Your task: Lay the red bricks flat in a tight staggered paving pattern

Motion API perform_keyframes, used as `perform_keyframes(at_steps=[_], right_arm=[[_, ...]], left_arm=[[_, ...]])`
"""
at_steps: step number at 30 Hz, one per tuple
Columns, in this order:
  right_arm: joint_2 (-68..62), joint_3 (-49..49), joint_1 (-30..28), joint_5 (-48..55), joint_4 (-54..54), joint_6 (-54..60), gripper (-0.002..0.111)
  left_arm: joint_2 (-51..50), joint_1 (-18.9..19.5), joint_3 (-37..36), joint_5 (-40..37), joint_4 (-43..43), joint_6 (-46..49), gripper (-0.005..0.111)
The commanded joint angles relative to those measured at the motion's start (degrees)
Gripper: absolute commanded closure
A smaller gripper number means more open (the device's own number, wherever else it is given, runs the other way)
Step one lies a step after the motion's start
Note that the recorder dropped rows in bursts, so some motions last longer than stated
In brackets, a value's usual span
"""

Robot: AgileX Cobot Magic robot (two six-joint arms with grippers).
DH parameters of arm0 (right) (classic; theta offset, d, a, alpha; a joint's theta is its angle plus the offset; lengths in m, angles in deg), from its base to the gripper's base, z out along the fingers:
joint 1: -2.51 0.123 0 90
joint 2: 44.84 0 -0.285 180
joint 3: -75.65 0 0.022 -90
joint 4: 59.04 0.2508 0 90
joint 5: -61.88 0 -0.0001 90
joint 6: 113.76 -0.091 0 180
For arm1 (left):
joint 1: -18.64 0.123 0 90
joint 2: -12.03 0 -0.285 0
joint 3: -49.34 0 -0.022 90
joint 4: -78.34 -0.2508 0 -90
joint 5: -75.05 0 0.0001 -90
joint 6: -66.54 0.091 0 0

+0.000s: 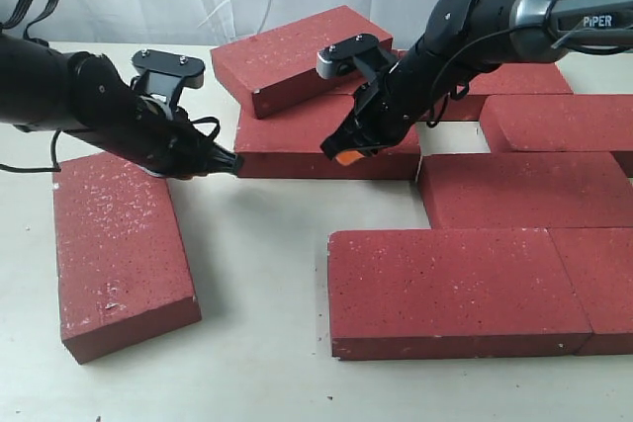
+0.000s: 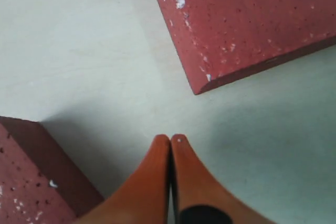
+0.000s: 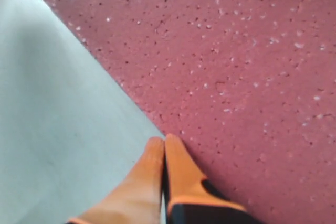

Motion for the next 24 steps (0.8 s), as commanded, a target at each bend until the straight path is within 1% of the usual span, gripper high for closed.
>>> perform_keyframes(at_steps=[1,4,11,14,19,21,24], right_arm=[[0.6,0.3,-1.3,-0.8,-4.8,0.3,0.109],[0.6,0.3,-2.4,-0.6,-7.7,-1.6,0.109],[0.6,0.3,-3.4,2.9,-7.4,-2.0,0.109],[1.0,0.3,-3.4,3.2,-3.5,-1.6,0.109],[1.6,0.2,-2.4,1.6,4.9,2.1,0.109],[1.5,0.2,-1.7,-0.5,5.8,2.2,0.109],[1.5,0.2,-1.1,-4.9,5.3,2.2,0.109]], left_arm=[[0.6,-0.2,-0.1,0.0,0.0,0.1,0.107],[0.6,-0.1,-0.1,0.0,0.0,0.1,0.107],[0.4,-0.1,-0.1,0.5,0.0,0.1,0.107],[-0.4,0.0,-0.1,1.8,-0.4,0.1,0.107],[-2.7,0.0,0.8,2.3,0.1,0.0,0.107],[-2.7,0.0,0.8,4.2,1.3,0.0,0.107],[-2.7,0.0,1.0,4.4,2.0,0.0,0.107]])
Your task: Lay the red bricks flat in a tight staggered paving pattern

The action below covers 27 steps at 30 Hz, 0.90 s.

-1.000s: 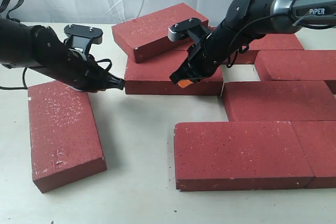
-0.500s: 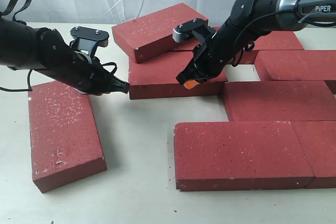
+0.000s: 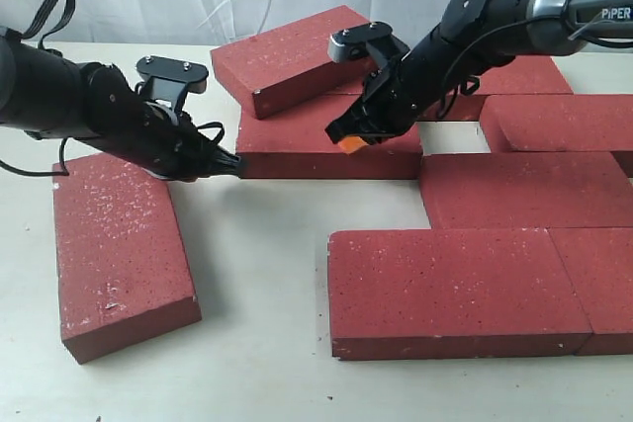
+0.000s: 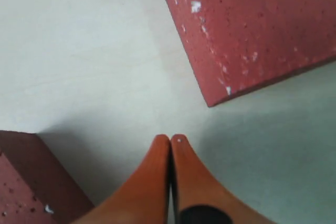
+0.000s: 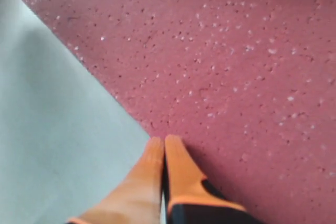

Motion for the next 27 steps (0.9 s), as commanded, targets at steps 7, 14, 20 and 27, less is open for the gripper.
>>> perform_keyframes(at_steps=[7,14,20,27], right_arm=[[2.5,0.2,-0.1,1.2,-0.5,0.8,0.109],[10.0,0.2,-2.1,9.3,-12.3,-5.7,0.109],[12.2,0.3,-8.4,7.5,-20.9,-18.8,0.109],[12.2,2.2,-11.4,8.5,-20.7,-18.8,0.109]], left_arm=[[0.1,0.9,0.8,-1.4,-1.5,-0.1,0.107],[0.2,6.4,3.0,-2.2,4.5,0.9,0.107],[-2.0,6.1,8.5,-5.2,7.7,1.5,0.107],[-7.6,5.8,13.2,-6.2,11.9,1.6,0.107]])
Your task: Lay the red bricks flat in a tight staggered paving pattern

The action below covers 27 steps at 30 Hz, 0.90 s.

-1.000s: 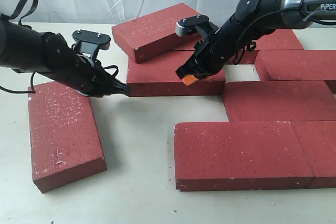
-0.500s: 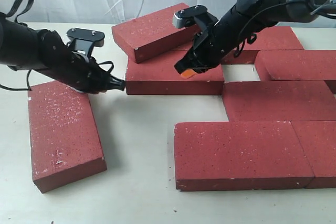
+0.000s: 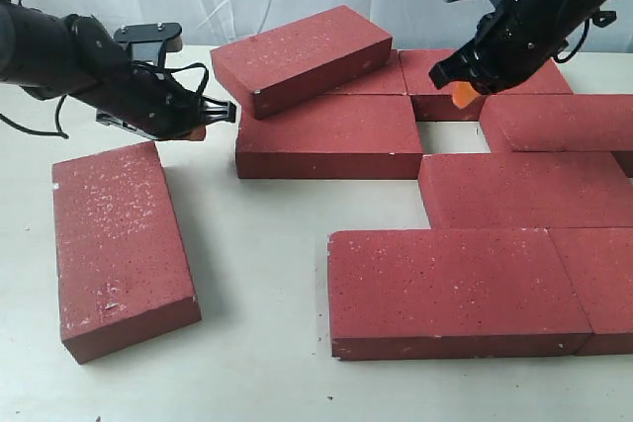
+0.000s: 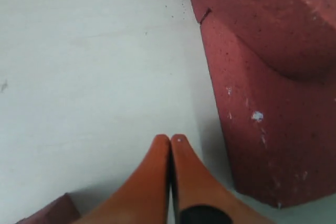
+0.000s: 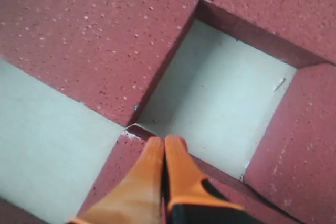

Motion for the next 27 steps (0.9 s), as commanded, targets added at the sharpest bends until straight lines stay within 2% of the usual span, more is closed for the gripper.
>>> perform_keyframes(at_steps=[1,6,12,27], right_arm=[[0.5,1.9,-0.9,-0.3,0.1,-0.4,0.109],[0.5,3.5,-0.9,-3.3,1.5,-0.4,0.109],[0.5,3.5,-0.9,-3.5,14.9,9.3,0.109],[0.5,3.5,-0.9,-4.1,14.9,9.9,0.109]], left_arm=[[-2.9,-0.7,2.6,-0.3,2.5,0.4,0.107],[-5.4,-2.5,5.3,-0.7,4.9,2.0,0.107],[-7.3,-4.2,7.4,-0.7,8.0,3.3,0.107],[-10.6,-8.1,10.7,0.7,10.8,4.0,0.107]])
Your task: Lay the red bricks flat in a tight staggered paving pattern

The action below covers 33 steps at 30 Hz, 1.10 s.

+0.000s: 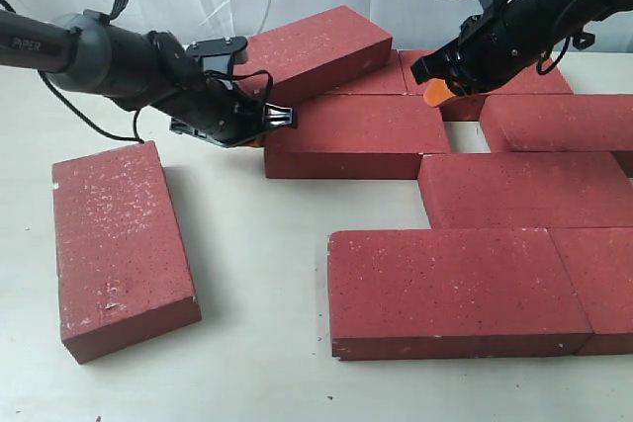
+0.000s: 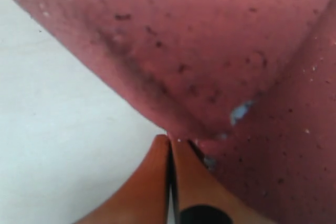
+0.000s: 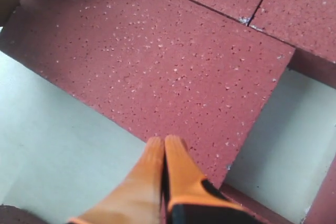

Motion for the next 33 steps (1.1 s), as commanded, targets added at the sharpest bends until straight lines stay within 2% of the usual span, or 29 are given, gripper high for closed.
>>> perform_keyframes(at_steps=[1,7,14,20,33], right_arm=[[0.5,0.3,-0.2,-0.4,0.0,0.6,0.109],[0.5,0.3,-0.2,-0.4,-1.7,0.6,0.109],[0.5,0.3,-0.2,-0.4,-1.7,0.6,0.109],[0.5,0.6,-0.2,-0.4,-5.7,0.5,0.109],[0.4,0.9,-0.2,-2.5,-12.7,-3.4,0.109]], left_arm=[[-0.4,-1.3,0.6,1.2,1.6,0.3,0.107],[-0.4,-3.9,0.6,3.8,2.4,0.4,0.107],[-0.7,-4.7,0.9,7.5,2.4,0.4,0.107],[-4.2,-5.6,5.3,3.6,2.1,0.4,0.107],[-6.5,-8.4,9.1,3.5,2.9,0.6,0.107]])
